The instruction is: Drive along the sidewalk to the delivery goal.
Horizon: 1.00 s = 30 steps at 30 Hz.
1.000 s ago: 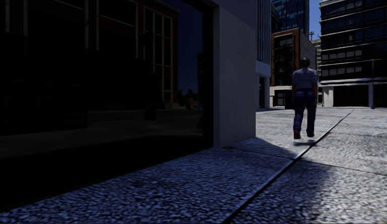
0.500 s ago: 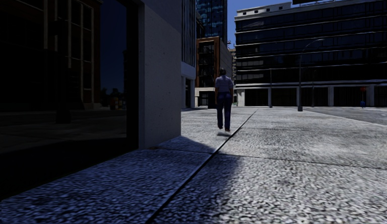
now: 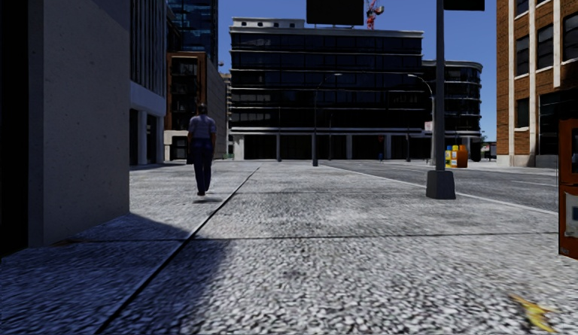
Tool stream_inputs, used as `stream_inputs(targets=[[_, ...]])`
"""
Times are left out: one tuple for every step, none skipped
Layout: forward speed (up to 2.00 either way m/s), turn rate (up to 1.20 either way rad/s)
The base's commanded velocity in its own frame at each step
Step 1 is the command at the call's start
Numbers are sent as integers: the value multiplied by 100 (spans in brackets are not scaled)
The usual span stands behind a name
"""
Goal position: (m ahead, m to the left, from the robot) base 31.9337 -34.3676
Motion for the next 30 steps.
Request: stream_inputs(targets=[[200,-62],[200,-62],[200,-51],[200,-40],[200,-30],[195,-13],[195,-13],[192,0],[191,0],[190,0],[190,0],[190,0],[200,0],[200,0],[200,0],[200,0],[200,0],[200,0],[200,0],[200,0],[200,0],[200,0],[200,0],[200,0],[200,0],[200,0],[200,0],[200,0],[200,0],[200,0]])
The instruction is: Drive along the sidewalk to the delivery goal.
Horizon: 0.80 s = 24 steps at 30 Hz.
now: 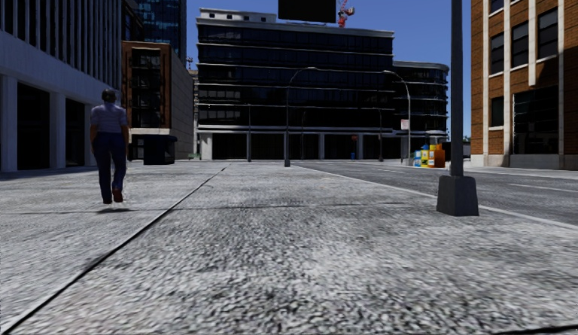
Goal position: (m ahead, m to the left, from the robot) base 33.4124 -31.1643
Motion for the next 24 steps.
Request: stream_inputs(targets=[[200,0],[200,0],[200,0],[200,0],[200,0],[200,0],[200,0],[200,0],[200,0],[200,0],[200,0],[200,0],[200,0],[200,0],[200,0],[200,0],[200,0],[200,0],[200,0],[200,0],[200,0],[200,0],[200,0],[200,0]])
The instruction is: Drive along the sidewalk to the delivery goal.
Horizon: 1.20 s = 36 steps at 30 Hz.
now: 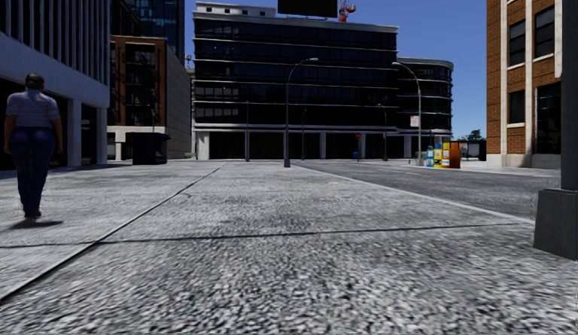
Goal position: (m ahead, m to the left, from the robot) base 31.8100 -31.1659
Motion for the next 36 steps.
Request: stream_inputs(targets=[[200,0],[200,0],[200,0],[200,0],[200,0],[200,0],[200,0],[200,0],[200,6],[200,6],[200,17],[200,22],[200,26],[200,30],[200,30],[200,33],[200,36],[200,38],[200,39],[200,39],[200,39],[200,39],[200,39],[200,39],[200,39],[200,39],[200,35],[200,0],[200,0],[200,0],[200,0],[200,0],[200,0],[200,0],[200,0],[200,0]])
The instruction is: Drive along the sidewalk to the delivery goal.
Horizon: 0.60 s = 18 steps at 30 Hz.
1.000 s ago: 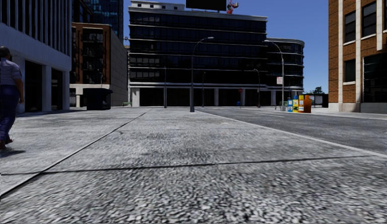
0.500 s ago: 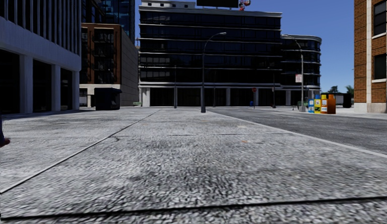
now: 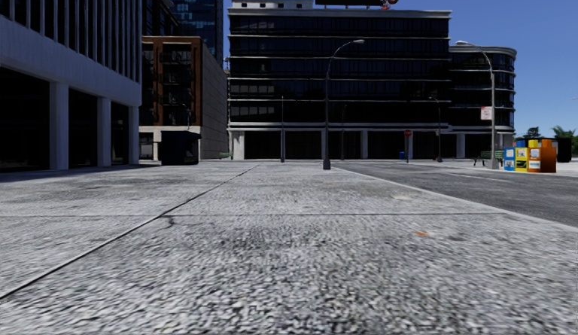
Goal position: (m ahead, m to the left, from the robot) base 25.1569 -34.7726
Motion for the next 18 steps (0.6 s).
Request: stream_inputs(targets=[[200,0],[200,0],[200,0],[200,0],[200,0],[200,0],[200,0],[200,0],[200,0],[200,0],[200,0],[200,0],[200,0],[200,0],[200,0],[200,0],[200,0],[200,0]])
